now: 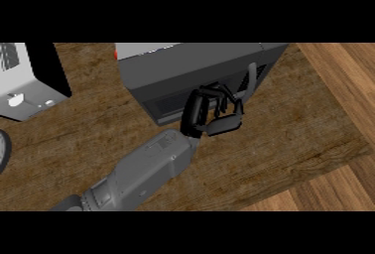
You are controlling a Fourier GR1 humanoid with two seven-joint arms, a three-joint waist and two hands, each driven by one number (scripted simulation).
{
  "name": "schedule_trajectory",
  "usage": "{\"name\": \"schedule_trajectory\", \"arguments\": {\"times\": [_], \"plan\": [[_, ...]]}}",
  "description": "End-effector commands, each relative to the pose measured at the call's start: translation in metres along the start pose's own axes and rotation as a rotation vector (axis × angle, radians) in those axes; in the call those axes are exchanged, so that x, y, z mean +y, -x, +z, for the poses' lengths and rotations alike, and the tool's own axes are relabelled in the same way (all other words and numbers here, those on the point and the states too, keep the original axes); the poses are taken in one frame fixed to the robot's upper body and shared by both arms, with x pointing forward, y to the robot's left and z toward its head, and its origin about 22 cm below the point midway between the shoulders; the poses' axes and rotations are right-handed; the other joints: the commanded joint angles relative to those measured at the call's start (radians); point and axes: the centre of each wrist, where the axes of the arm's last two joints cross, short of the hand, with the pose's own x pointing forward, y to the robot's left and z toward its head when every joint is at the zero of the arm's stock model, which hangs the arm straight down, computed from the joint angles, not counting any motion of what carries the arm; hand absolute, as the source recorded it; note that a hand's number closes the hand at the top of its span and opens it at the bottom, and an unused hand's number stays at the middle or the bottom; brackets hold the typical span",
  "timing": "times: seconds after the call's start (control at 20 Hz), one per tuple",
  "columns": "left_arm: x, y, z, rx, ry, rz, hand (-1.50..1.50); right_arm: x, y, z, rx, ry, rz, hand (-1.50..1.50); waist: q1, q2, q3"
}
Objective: Pick up the milk, place it into the microwave and close the microwave
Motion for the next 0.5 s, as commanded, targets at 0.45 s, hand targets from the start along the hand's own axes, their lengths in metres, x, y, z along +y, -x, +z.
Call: {"name": "schedule_trajectory", "arguments": {"times": [0.45], "plan": [[0.004,-0.009,-0.026,-0.004,-0.020,-0.008,1.50,-0.023,-0.004,-0.007,-0.016,0.014,-0.032,-1.50,0.007,0.012,-0.003]]}}
